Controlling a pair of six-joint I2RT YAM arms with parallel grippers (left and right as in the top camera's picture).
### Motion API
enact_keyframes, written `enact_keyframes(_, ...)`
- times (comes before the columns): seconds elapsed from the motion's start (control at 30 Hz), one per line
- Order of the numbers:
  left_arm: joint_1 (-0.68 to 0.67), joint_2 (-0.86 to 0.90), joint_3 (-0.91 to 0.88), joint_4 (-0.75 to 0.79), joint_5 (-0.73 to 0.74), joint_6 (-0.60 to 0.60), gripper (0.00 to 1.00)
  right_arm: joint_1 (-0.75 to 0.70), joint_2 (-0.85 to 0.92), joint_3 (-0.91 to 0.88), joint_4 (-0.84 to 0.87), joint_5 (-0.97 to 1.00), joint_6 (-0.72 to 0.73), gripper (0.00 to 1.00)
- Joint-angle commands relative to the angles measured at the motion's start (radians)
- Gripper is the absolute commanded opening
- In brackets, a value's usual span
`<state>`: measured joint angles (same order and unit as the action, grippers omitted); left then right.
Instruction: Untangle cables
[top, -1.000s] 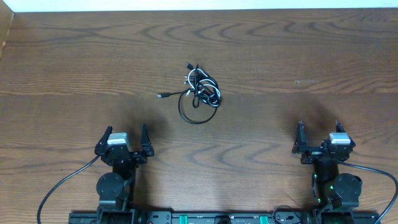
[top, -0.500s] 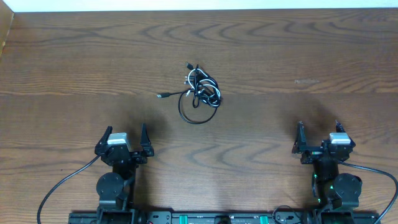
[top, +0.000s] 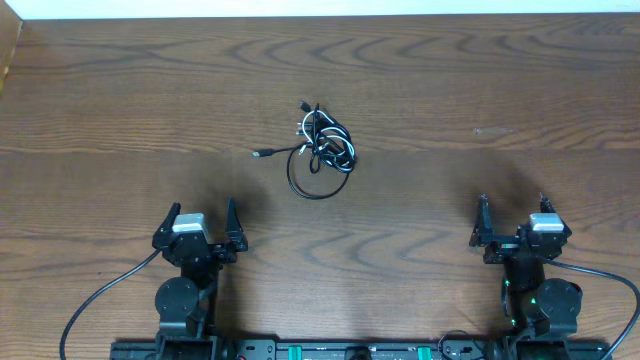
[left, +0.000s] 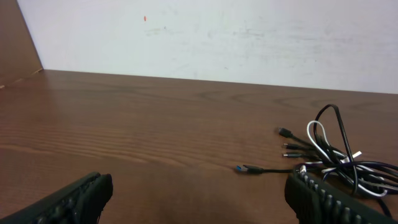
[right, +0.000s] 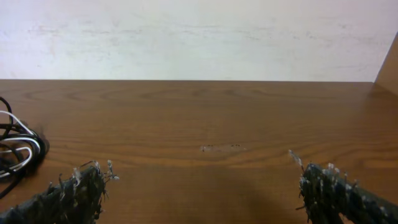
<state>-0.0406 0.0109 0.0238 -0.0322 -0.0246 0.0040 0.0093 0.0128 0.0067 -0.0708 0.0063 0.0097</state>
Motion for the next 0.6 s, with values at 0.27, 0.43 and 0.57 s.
enact_keyframes(0.27,0.005,0.029,0.023,-0.084,-0.005,-0.008,0.93,-0.009,-0.007,-0.001,-0.005,-0.006,-0.015,0.99)
enact_keyframes(0.43,0.005,0.098,0.05,-0.084,-0.013,-0.008,0.93,-0.009,-0.007,-0.001,-0.005,-0.006,-0.015,0.99)
enact_keyframes(0.57,0.005,0.188,0.088,-0.084,-0.016,-0.008,0.94,-0.009,-0.007,-0.001,-0.005,-0.006,-0.015,0.99)
